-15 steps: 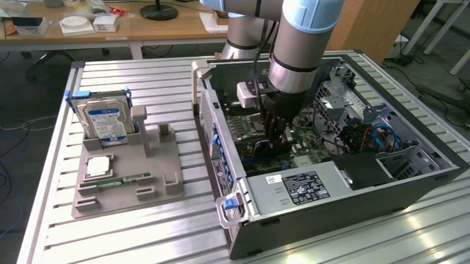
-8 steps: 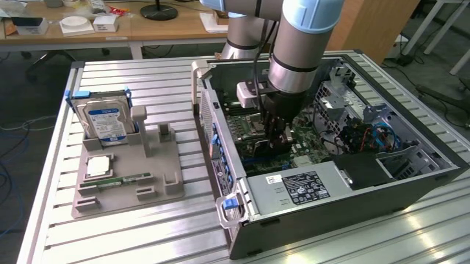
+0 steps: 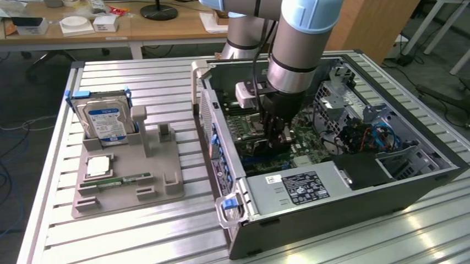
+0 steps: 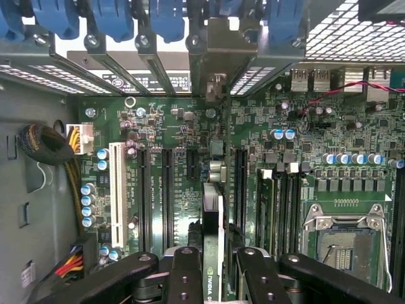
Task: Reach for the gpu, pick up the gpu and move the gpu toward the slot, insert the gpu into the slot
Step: 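Insert the gpu into the slot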
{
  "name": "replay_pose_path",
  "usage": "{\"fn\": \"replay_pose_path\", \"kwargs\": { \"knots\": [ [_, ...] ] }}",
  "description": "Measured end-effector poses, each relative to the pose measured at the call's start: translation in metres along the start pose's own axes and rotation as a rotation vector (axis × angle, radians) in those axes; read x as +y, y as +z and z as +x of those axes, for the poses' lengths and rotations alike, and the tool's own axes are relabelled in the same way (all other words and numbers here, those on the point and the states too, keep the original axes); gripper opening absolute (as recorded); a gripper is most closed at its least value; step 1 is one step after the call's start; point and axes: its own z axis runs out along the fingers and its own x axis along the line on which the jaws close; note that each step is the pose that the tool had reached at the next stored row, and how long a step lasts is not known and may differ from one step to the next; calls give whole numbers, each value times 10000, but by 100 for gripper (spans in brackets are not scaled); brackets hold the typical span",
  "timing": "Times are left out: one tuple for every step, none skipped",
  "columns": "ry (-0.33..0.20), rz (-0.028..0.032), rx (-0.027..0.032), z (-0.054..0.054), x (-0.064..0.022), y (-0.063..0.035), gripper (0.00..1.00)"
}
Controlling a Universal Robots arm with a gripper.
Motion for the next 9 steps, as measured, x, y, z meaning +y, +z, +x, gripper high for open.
{"fn": "replay_pose_path", "kwargs": {
  "knots": [
    [3, 1, -11, 0, 3, 0, 26],
    [1, 3, -25, 1, 5, 0, 26],
    [2, 3, -39, 1, 10, 0, 26],
    [2, 0, -52, 1, 11, 0, 26],
    [2, 2, -61, 0, 11, 0, 26],
    [2, 2, -63, 1, 12, 1, 26],
    [2, 2, -64, 6, 12, 0, 26],
    [1, 2, -65, 19, 12, 1, 26],
    [2, 1, -64, 31, 12, 1, 26]
  ]
}}
